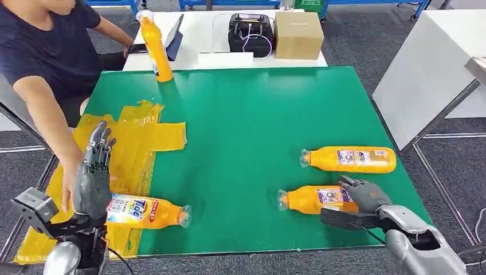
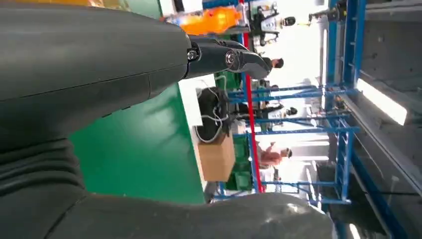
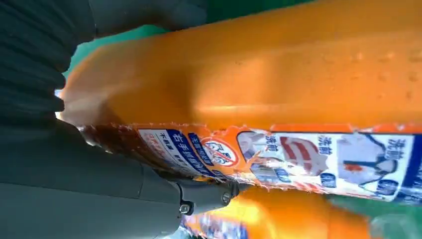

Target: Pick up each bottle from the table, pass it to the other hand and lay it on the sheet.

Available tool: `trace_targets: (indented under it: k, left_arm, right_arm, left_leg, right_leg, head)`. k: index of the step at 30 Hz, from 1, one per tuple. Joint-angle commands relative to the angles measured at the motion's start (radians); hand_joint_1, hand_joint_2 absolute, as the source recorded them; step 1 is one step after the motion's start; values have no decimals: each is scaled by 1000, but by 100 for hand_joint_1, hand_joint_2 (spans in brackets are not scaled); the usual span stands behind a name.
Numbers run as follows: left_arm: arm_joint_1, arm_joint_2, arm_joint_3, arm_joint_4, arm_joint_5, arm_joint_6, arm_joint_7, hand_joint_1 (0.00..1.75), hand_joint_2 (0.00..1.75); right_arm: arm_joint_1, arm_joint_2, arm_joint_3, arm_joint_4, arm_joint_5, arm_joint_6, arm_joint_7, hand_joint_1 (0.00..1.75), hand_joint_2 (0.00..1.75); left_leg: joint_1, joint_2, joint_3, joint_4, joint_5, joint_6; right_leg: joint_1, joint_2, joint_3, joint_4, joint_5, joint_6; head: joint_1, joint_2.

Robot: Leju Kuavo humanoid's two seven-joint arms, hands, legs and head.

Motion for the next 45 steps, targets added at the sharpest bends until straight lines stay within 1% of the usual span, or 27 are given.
trace_targets:
  k: [1,3,4,5,7,8,9,11,15,16,17,18,19,20,21,22,23,24,25,27,29,30,33,34,37,39,45]
  left_arm:
    - [-100,39,-85,160,24,-4,-6,0,0]
    - [-98,33,-97,158,23,2,-4,0,0]
    - [-98,33,-98,158,23,2,-4,0,0]
    - [-97,34,-99,156,23,2,-4,0,0]
    - [-96,36,-102,150,25,3,-4,0,0]
    - [-97,36,-102,148,27,3,-5,0,175]
    - [-93,39,-103,141,33,5,-3,0,175]
    - [-83,40,-101,128,36,7,-2,0,175]
    - [-83,40,-101,128,36,7,-2,0,175]
    - [-83,40,-101,128,36,7,-2,0,175]
    - [-71,37,-97,116,39,14,5,0,175]
    - [-52,35,-91,97,42,20,13,0,175]
    - [-22,30,-80,68,51,31,29,0,175]
    - [12,33,-74,35,88,17,47,0,0]
    - [64,35,-59,-8,136,4,61,0,0]
    - [100,31,-46,-38,158,-3,65,0,0]
    - [129,25,-38,-63,175,-14,63,0,175]
    - [154,14,-32,-82,201,-29,72,0,175]
    - [165,9,-34,-89,218,-36,85,0,175]
    - [169,2,-49,-94,246,-53,87,0,175]
    - [168,-8,-69,-97,253,-55,90,0,175]
    - [169,-11,-85,-99,262,-55,95,0,175]
    - [171,-9,-124,-97,298,-56,102,0,175]
    - [167,-9,-135,-92,306,-58,103,0,175]
    - [158,-7,-150,-85,314,-57,105,0,175]
    - [146,-9,-168,-76,324,-62,110,0,175]
    - [119,-24,-241,-57,324,-75,120,0,175]
  right_arm:
    - [19,-157,290,136,-41,72,-29,175,175]
    - [20,-144,308,147,-35,58,-22,175,175]
    - [20,-142,308,147,-35,58,-22,175,175]
    - [16,-139,310,148,-35,57,-22,175,175]
    - [7,-140,313,152,-34,55,-22,175,175]
    - [5,-137,315,153,-34,54,-22,175,175]
    - [-1,-123,314,167,-38,39,-17,175,175]
    - [-4,-91,310,177,-36,23,1,175,175]
    - [-4,-91,310,177,-36,23,1,175,175]
    - [-4,-91,310,177,-36,23,1,175,175]
    - [7,-54,270,191,-50,-29,17,175,175]
    - [19,-10,228,189,-71,-75,26,175,175]
    - [47,58,148,161,-111,-162,32,175,175]
    - [67,112,102,116,-137,-190,46,175,175]
    - [107,197,13,8,-199,-242,47,175,175]
    - [137,259,-42,-87,-243,-272,32,175,175]
    - [160,314,-77,-189,-273,-288,29,175,175]
    - [181,380,-112,-310,-327,-293,17,175,175]
    - [188,409,-120,-384,-361,-291,16,175,175]
    - [190,459,-133,-497,-446,-285,-18,175,175]
    - [180,489,-124,-549,-466,-283,-31,175,175]
    - [173,506,-116,-560,-472,-285,-39,175,175]
    - [149,549,-107,-543,-496,-299,-68,175,175]
    - [136,561,-103,-530,-502,-300,-69,175,175]
    - [120,581,-105,-508,-529,-304,-80,175,175]
    - [95,603,-91,-480,-539,-298,-79,175,175]
    - [9,665,4,-346,-510,-297,-57,175,175]
  left_leg:
    - [1,-6,2,-2,1,0]
    - [2,-10,2,-4,3,0]
    - [2,-6,6,-2,1,0]
    - [2,-8,6,-4,2,1]
    - [2,-6,10,-2,-1,1]
    - [3,-8,9,-3,0,1]
    - [2,-6,12,-1,-2,2]
    - [3,-7,12,-3,-1,2]
    - [3,-4,15,-2,-3,3]
    - [3,-6,11,-5,1,3]
    - [3,-4,15,-3,-2,4]
    - [3,-4,15,-3,-2,4]
    - [4,-4,16,-3,-2,4]
    - [4,-1,19,-3,-4,4]
    - [4,1,17,-4,-3,4]
    - [5,5,17,-4,-4,3]
    - [4,8,16,-6,-4,3]
    - [4,12,15,-5,-6,2]
    - [5,13,18,-2,-8,3]
    - [6,18,14,-2,-9,1]
    - [4,15,10,-2,-8,-1]
    - [3,10,5,0,-4,0]
    - [4,0,-5,0,0,-1]
    - [6,1,-7,0,2,-2]
    - [5,4,-6,-1,1,-2]
    - [6,1,-9,-1,3,-2]
    - [5,3,-10,-1,3,-2]
  right_leg:
    - [1,-6,5,-3,0,0]
    - [2,-11,7,-8,1,1]
    - [2,-6,10,-6,0,1]
    - [2,-8,11,-9,1,1]
    - [2,-6,14,-8,-1,2]
    - [2,-9,15,-10,-1,3]
    - [2,-6,16,-8,-2,3]
    - [3,-7,17,-11,-1,3]
    - [3,-4,22,-12,-2,3]
    - [3,-7,19,-15,1,3]
    - [3,-5,22,-13,-1,3]
    - [3,-6,21,-14,0,3]
    - [3,-5,23,-16,0,3]
    - [3,-2,24,-15,0,3]
    - [3,0,23,-16,1,3]
    - [4,4,23,-16,1,3]
    - [4,7,21,-16,2,3]
    - [5,11,27,-14,3,2]
    - [5,11,34,-12,1,3]
    - [6,17,27,-9,2,1]
    - [4,14,21,-7,2,-1]
    - [3,9,15,-3,1,0]
    - [4,0,8,-2,0,1]
    - [5,1,6,-3,1,1]
    - [4,3,6,-3,1,2]
    - [4,1,4,-3,2,2]
    - [4,3,4,-3,3,2]
  head:
    - [0,0]
    - [0,0]
    - [0,0]
    - [0,0]
    - [0,0]
    - [0,0]
    - [0,0]
    - [0,0]
    - [0,0]
    - [0,0]
    - [0,0]
    - [0,0]
    - [0,0]
    - [0,0]
    - [0,0]
    - [0,0]
    - [1,0]
    - [1,0]
    - [1,0]
    - [1,0]
    - [-2,0]
    - [-2,0]
    - [-2,0]
    - [-1,0]
    - [-2,0]
    - [-1,0]
    - [-1,0]
